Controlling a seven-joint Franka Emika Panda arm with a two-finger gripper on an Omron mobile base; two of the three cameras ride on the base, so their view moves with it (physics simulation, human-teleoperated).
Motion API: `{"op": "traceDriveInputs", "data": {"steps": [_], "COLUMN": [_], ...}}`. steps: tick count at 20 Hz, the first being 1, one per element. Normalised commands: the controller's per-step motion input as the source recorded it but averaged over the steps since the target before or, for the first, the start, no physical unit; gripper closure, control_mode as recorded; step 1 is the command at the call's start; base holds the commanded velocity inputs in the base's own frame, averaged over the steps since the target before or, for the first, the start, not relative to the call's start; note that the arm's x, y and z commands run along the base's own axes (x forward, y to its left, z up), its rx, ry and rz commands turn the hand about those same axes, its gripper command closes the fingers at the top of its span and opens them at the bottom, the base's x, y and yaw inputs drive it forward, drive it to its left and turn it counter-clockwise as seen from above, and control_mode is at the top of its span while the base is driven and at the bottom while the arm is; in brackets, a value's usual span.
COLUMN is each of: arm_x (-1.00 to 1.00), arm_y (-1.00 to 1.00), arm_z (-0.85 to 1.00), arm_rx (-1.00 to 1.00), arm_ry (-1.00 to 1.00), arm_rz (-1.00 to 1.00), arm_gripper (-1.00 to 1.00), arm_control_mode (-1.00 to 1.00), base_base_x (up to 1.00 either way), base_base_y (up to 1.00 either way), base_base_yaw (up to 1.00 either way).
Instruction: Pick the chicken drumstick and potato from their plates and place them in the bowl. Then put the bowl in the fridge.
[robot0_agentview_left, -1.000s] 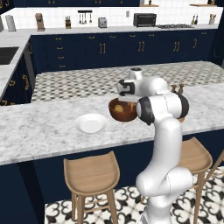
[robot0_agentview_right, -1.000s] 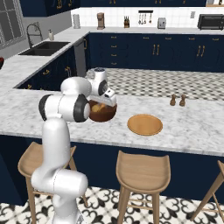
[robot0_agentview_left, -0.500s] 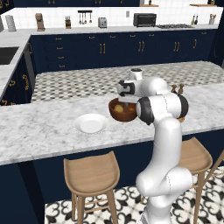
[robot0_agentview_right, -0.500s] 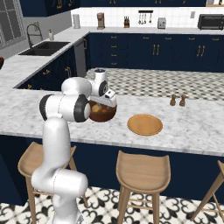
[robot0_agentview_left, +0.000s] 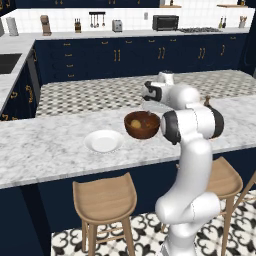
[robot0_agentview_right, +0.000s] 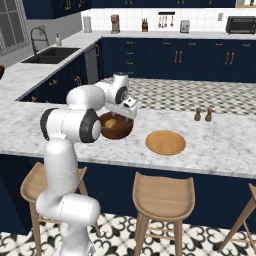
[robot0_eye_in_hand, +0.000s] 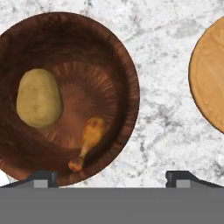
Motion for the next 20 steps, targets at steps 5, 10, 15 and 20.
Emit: {"op": "traceDriveInputs", "data": {"steps": [5,10,15,20], "arm_x": [-0.07,0.09,0.59,0.42], "arm_y": [-0.23,-0.05,-0.11,-0.1], "arm_z": [-0.21,-0.34,-0.18,-0.41], "arm_rx": [0.04,0.01,0.0,0.0], "arm_ry": [0.06,0.01,0.01,0.0], "arm_rz": [0.0,0.0,0.0,0.0], "arm_gripper": [-1.0,-1.0,-1.0,-1.0], "arm_control_mode": [-1.0,-1.0,-1.0,-1.0], "base_base_x": [0.0,0.0,0.0,0.0], "base_base_y": [0.0,0.0,0.0,0.0], "base_base_yaw": [0.0,0.0,0.0,0.0]}}
